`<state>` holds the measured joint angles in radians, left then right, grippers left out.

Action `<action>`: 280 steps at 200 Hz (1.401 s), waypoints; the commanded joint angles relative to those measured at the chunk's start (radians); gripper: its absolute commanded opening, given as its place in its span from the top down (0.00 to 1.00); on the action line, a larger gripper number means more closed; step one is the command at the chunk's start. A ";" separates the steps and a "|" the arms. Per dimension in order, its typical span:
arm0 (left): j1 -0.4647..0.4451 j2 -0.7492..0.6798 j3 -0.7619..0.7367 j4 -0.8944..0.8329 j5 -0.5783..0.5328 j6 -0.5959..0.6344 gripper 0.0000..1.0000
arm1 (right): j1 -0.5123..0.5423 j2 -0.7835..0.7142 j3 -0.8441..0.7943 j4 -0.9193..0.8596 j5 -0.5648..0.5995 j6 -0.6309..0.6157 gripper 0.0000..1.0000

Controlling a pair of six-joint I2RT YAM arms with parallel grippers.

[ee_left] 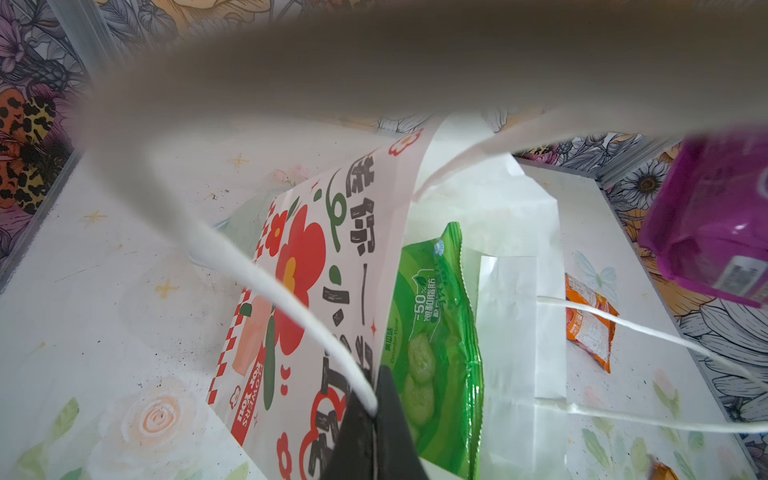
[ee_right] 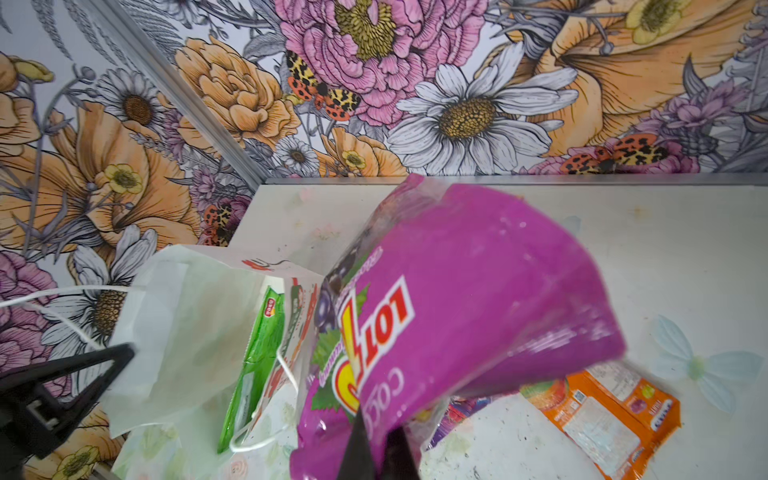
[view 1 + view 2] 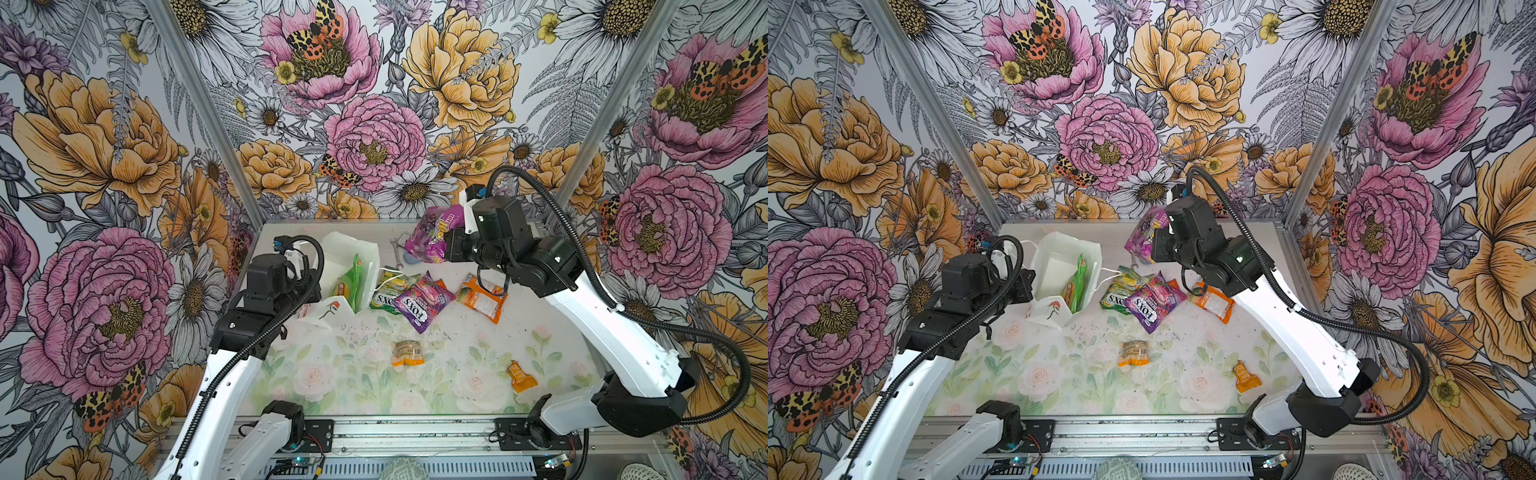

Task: Place the snacks into the paper bag
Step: 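Lift the purple Lot100 bag with the right gripper over the paper bag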

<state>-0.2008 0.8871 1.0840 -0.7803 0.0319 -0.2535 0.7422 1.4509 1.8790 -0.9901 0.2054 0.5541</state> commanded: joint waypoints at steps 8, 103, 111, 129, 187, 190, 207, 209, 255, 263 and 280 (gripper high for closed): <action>-0.008 0.009 -0.001 0.011 -0.018 0.016 1.00 | 0.036 0.035 0.159 0.054 0.010 -0.073 1.00; -0.008 -0.008 -0.002 0.012 -0.034 0.016 1.00 | 0.172 0.213 0.446 0.031 -0.090 -0.143 1.00; -0.008 -0.010 -0.001 0.013 -0.038 0.016 1.00 | 0.185 0.227 0.457 0.028 -0.103 -0.149 1.00; -0.008 -0.010 -0.002 0.012 -0.033 0.017 1.00 | 0.210 0.254 0.466 0.028 -0.128 -0.157 1.00; -0.008 -0.026 -0.001 0.015 -0.026 0.016 1.00 | 0.258 0.330 0.444 0.031 -0.198 -0.169 1.00; -0.008 -0.026 -0.001 0.017 -0.022 0.016 1.00 | 0.259 0.333 0.442 0.032 -0.201 -0.169 1.00; -0.008 -0.033 -0.001 0.022 -0.005 0.017 1.00 | 0.269 0.341 0.429 0.036 -0.212 -0.176 1.00; -0.007 -0.033 -0.002 0.022 -0.003 0.017 1.00 | 0.270 0.341 0.425 0.037 -0.214 -0.179 1.00; -0.009 -0.049 -0.006 0.038 0.051 0.021 1.00 | 0.281 0.295 0.270 0.132 -0.251 -0.218 1.00; -0.013 -0.052 -0.008 0.041 0.053 0.022 1.00 | 0.281 0.285 0.248 0.147 -0.252 -0.217 1.00; -0.018 -0.057 -0.009 0.044 0.065 0.024 1.00 | 0.281 0.263 0.203 0.176 -0.258 -0.214 1.00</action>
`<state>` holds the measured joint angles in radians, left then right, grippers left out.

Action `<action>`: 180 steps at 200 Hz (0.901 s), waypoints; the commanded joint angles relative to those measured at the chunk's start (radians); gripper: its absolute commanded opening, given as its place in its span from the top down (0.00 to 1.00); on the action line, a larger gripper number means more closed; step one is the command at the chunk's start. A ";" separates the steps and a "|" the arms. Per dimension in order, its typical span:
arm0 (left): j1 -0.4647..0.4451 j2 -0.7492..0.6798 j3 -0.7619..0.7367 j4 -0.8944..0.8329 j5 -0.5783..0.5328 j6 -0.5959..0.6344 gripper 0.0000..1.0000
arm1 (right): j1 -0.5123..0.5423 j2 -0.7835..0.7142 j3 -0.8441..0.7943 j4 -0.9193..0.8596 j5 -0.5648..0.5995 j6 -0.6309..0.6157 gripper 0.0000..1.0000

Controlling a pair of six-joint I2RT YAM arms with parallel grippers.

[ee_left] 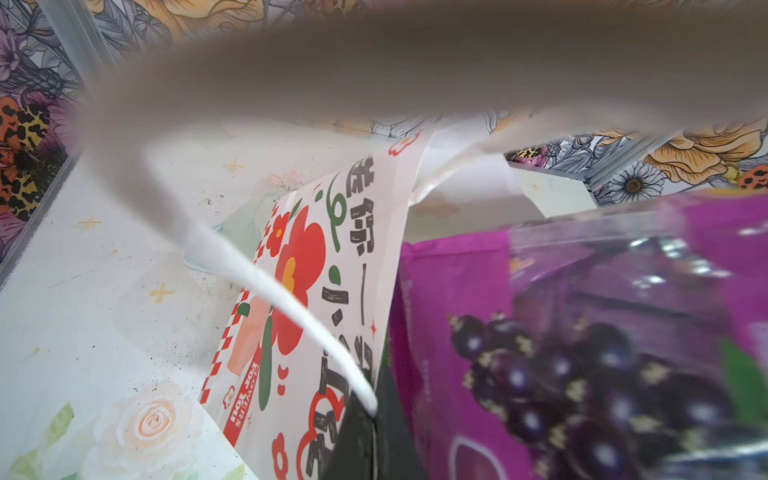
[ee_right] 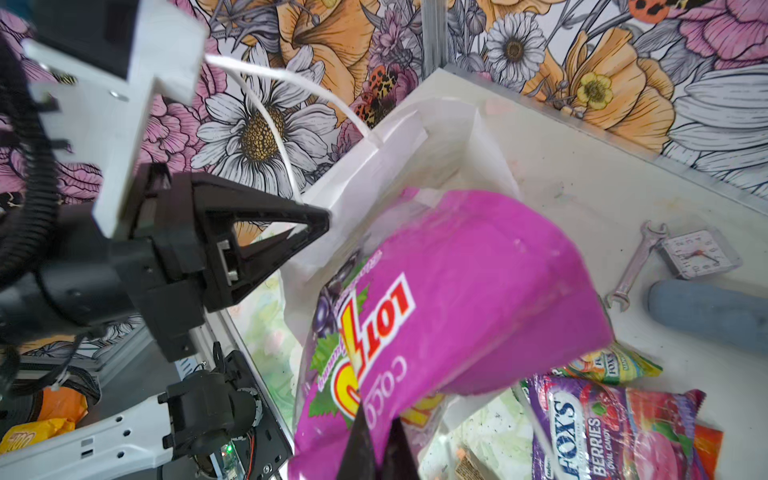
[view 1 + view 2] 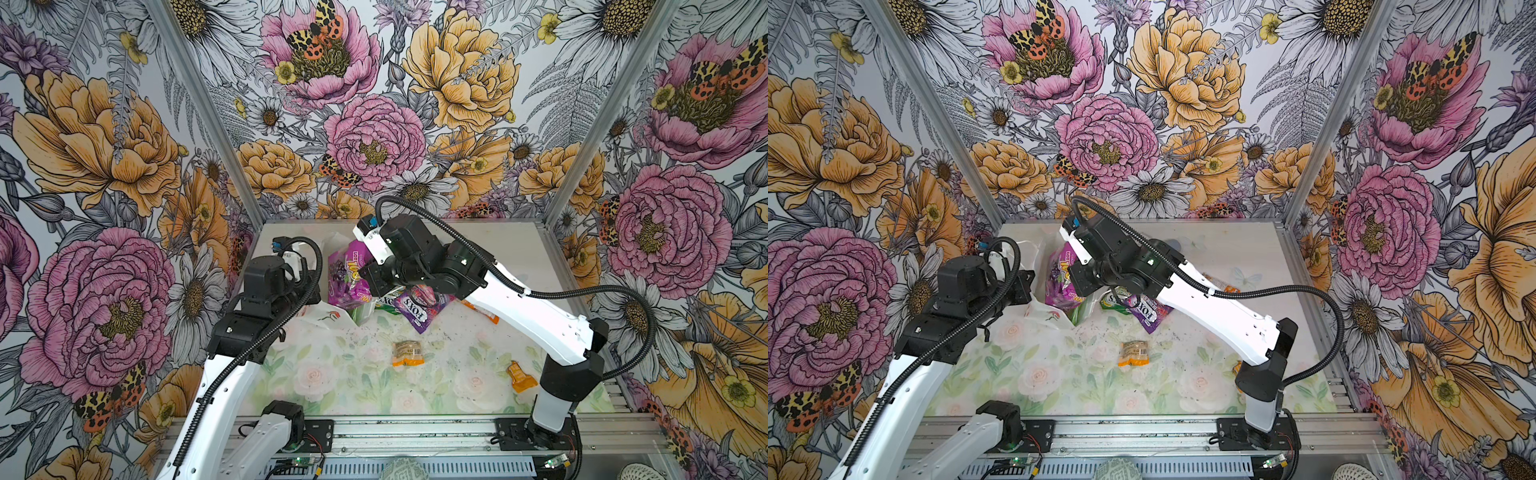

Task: Place the snacks into the paper bag
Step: 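Lift the purple Lot100 bag with the right gripper over the paper bag, then lower the purple bag into the paper bag beside the Lay's bag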

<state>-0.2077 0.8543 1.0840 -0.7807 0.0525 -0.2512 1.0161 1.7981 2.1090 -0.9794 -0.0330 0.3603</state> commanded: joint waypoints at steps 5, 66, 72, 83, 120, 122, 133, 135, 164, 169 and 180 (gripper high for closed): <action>-0.011 -0.024 -0.009 0.044 0.048 0.021 1.00 | 0.007 -0.090 -0.039 0.176 -0.021 -0.019 1.00; -0.023 -0.031 -0.011 0.051 0.062 0.026 1.00 | -0.002 -0.091 -0.089 0.244 0.063 0.090 1.00; -0.025 -0.032 -0.012 0.051 0.058 0.026 1.00 | -0.003 -0.088 -0.091 0.246 0.081 0.105 1.00; -0.026 -0.033 -0.012 0.051 0.054 0.026 1.00 | -0.004 -0.080 -0.095 0.248 0.110 0.135 1.00; -0.027 -0.032 -0.013 0.051 0.035 0.026 1.00 | 0.000 -0.050 -0.108 0.270 0.148 0.223 1.00; -0.026 -0.032 -0.013 0.051 0.033 0.026 1.00 | 0.001 -0.048 -0.109 0.271 0.149 0.227 1.00; -0.026 -0.032 -0.013 0.051 0.032 0.025 1.00 | 0.002 -0.038 -0.112 0.277 0.150 0.250 1.00; -0.027 -0.032 -0.013 0.051 0.031 0.025 1.00 | 0.001 -0.035 -0.113 0.277 0.150 0.254 1.00; -0.026 -0.034 -0.013 0.049 0.025 0.025 1.00 | 0.001 -0.007 -0.112 0.287 0.151 0.301 1.00; -0.026 -0.035 -0.013 0.050 0.024 0.026 1.00 | 0.001 -0.002 -0.109 0.291 0.148 0.305 1.00; -0.026 -0.037 -0.013 0.050 0.024 0.025 1.00 | 0.003 0.011 -0.107 0.296 0.141 0.311 1.00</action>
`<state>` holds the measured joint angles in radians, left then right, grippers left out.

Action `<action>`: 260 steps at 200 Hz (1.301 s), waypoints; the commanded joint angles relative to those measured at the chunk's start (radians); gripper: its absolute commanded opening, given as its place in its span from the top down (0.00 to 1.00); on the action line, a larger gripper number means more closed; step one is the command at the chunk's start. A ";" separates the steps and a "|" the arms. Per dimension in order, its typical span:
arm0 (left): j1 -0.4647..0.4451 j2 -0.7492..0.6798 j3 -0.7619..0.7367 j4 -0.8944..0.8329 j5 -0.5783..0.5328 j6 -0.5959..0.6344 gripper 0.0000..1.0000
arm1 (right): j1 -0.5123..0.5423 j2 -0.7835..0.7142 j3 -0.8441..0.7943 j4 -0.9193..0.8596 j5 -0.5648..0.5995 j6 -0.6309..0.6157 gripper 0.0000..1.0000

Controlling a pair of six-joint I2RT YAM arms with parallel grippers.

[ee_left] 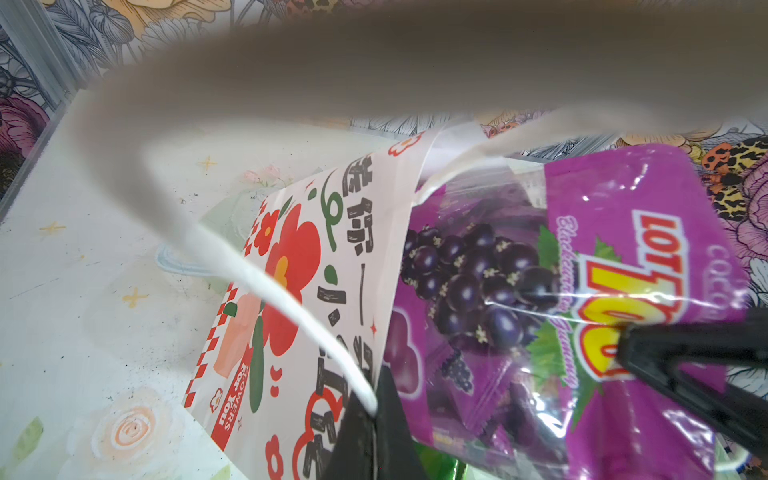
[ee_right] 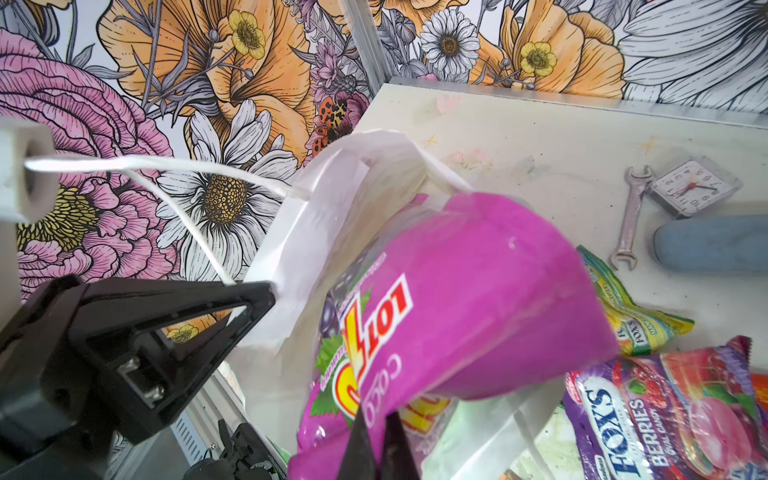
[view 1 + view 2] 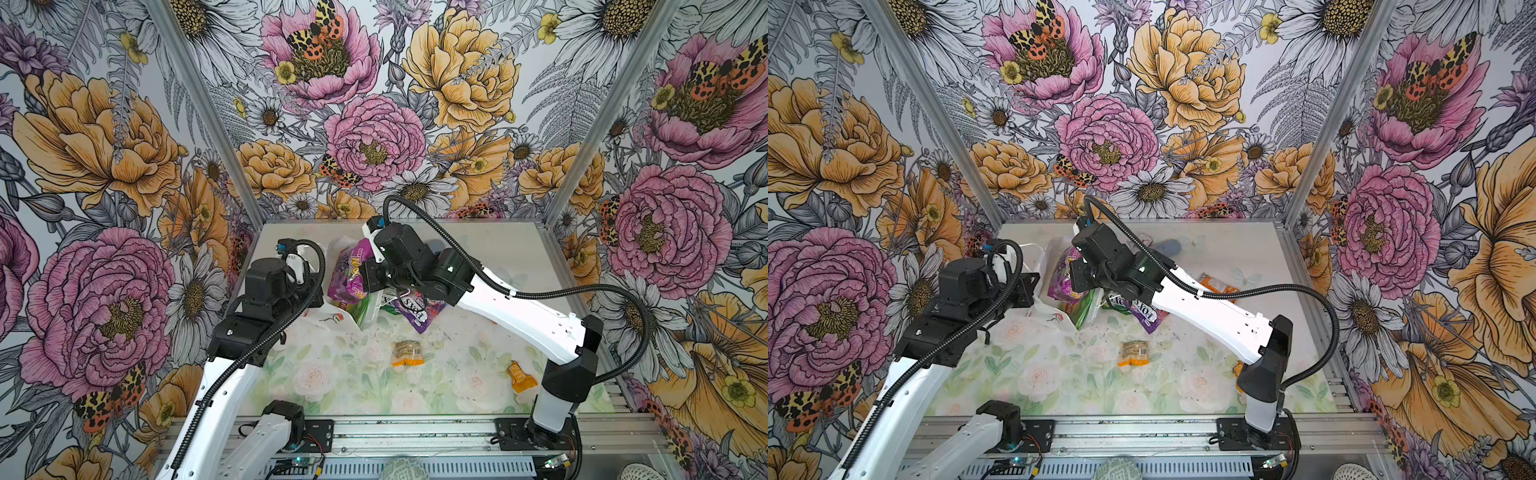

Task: Place the snacks into the paper bag
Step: 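Lower the purple bag into the paper bag beside the Lay's bag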

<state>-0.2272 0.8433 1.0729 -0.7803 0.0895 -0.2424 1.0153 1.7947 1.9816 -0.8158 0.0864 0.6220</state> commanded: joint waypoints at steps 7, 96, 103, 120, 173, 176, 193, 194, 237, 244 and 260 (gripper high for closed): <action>-0.007 -0.026 -0.002 0.049 -0.012 0.016 1.00 | 0.004 0.021 0.022 0.139 0.015 0.050 1.00; -0.008 -0.027 -0.003 0.049 -0.011 0.017 1.00 | 0.010 0.131 0.046 0.158 -0.025 0.005 1.00; -0.006 -0.029 -0.002 0.049 -0.012 0.017 1.00 | 0.010 0.139 0.050 0.158 -0.031 0.003 1.00; -0.007 -0.033 -0.003 0.050 -0.014 0.017 1.00 | 0.010 0.158 0.063 0.159 -0.042 -0.006 1.00; -0.008 -0.033 -0.001 0.049 -0.007 0.017 1.00 | 0.011 0.206 0.055 0.190 -0.036 0.001 1.00; -0.009 -0.035 -0.002 0.049 -0.007 0.017 1.00 | 0.010 0.208 0.052 0.195 -0.037 0.001 1.00; -0.008 -0.038 -0.001 0.049 -0.006 0.017 1.00 | 0.011 0.222 0.055 0.211 -0.032 0.005 1.00; -0.008 -0.039 -0.001 0.050 -0.006 0.016 1.00 | 0.011 0.222 0.054 0.211 -0.033 0.005 1.00; -0.010 -0.043 -0.002 0.049 -0.005 0.016 1.00 | 0.009 0.231 0.011 0.274 0.001 -0.002 1.00; -0.012 -0.044 -0.001 0.050 -0.005 0.016 1.00 | 0.009 0.232 0.001 0.291 -0.004 -0.002 1.00; -0.010 -0.044 -0.001 0.050 -0.005 0.016 1.00 | 0.009 0.236 -0.016 0.314 0.001 0.002 1.00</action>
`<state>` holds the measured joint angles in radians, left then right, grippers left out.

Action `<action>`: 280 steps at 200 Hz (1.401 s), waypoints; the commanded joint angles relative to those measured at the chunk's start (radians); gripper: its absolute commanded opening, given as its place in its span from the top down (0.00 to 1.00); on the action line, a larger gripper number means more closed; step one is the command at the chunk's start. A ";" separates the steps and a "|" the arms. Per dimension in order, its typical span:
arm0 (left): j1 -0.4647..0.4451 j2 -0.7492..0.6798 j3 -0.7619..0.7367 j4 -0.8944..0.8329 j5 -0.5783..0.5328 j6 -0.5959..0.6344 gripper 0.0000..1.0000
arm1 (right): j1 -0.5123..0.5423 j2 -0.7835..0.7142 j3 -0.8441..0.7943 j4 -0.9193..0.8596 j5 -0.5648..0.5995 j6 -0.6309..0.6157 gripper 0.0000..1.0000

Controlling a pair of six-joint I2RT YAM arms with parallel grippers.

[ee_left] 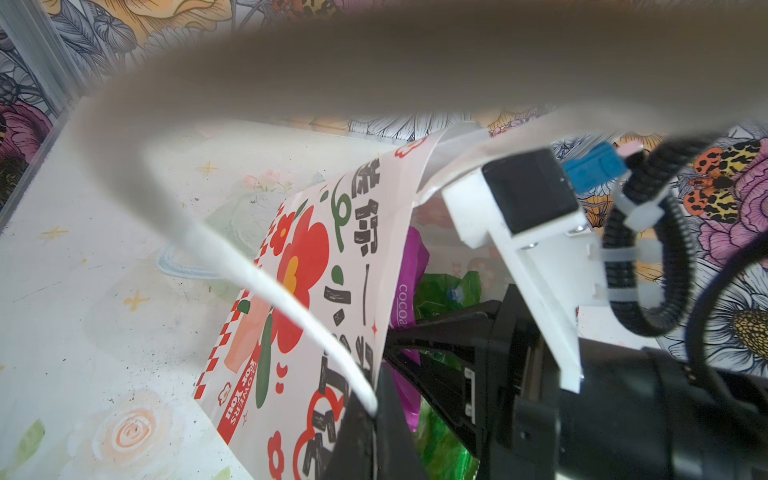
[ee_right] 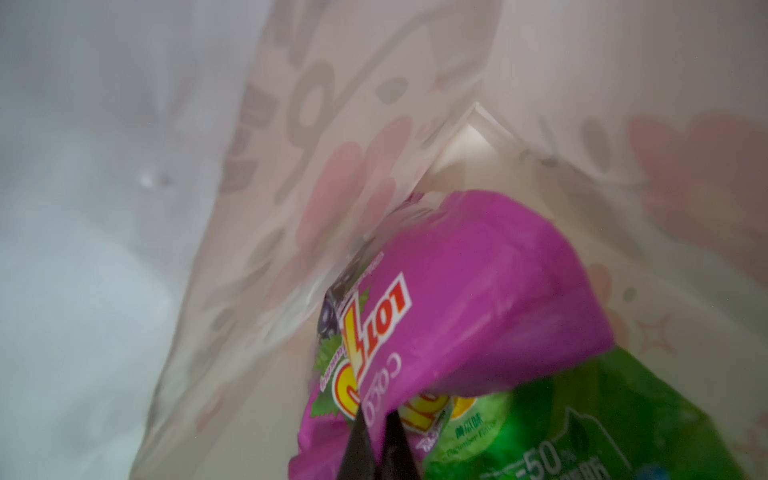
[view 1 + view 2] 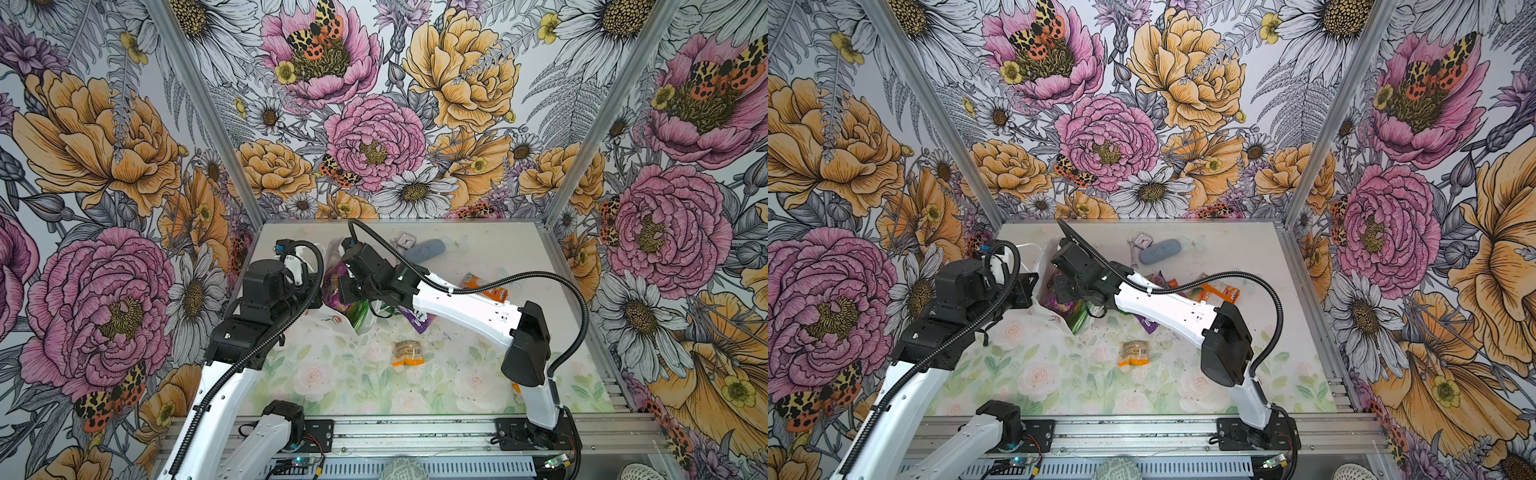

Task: Place the snacks into the paper bag
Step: 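Lower the purple bag into the paper bag beside the Lay's bag, then open the right gripper and raise it out of the paper bag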

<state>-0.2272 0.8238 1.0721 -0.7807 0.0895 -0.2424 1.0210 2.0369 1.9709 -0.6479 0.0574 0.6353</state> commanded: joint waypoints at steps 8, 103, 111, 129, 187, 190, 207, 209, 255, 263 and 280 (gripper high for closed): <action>-0.011 -0.025 -0.001 0.051 -0.006 0.017 1.00 | 0.004 -0.002 -0.012 0.149 0.036 -0.012 1.00; -0.011 -0.023 -0.002 0.050 -0.023 0.017 1.00 | -0.002 -0.074 -0.110 0.182 0.064 0.000 0.79; -0.010 -0.023 -0.002 0.049 -0.024 0.018 1.00 | -0.002 -0.082 -0.115 0.186 0.064 0.000 0.78; -0.010 -0.023 -0.002 0.049 -0.026 0.020 1.00 | -0.002 -0.095 -0.120 0.189 0.064 -0.002 0.75; -0.010 -0.019 -0.003 0.047 -0.030 0.019 1.00 | -0.006 -0.157 -0.136 0.187 0.039 -0.019 0.65; -0.010 -0.019 -0.003 0.049 -0.030 0.019 1.00 | -0.007 -0.164 -0.138 0.186 0.033 -0.022 0.65; -0.011 -0.019 -0.003 0.049 -0.033 0.019 1.00 | -0.021 -0.218 -0.154 0.170 0.011 -0.028 0.61; -0.010 -0.018 -0.003 0.049 -0.034 0.018 1.00 | -0.022 -0.226 -0.158 0.168 0.010 -0.029 0.61; -0.011 -0.017 -0.003 0.048 -0.044 0.023 1.00 | -0.153 -0.428 -0.327 0.160 -0.148 0.067 0.50; -0.010 -0.017 -0.004 0.049 -0.048 0.022 1.00 | -0.189 -0.455 -0.357 0.160 -0.209 0.097 0.50; -0.006 -0.017 -0.006 0.046 -0.053 0.024 1.00 | -0.222 -0.523 -0.424 0.159 -0.232 0.098 0.50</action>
<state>-0.2272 0.8192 1.0599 -0.8078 0.0601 -0.2359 0.8440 1.5890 1.6234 -0.4847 -0.0711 0.6842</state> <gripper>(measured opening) 0.051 0.496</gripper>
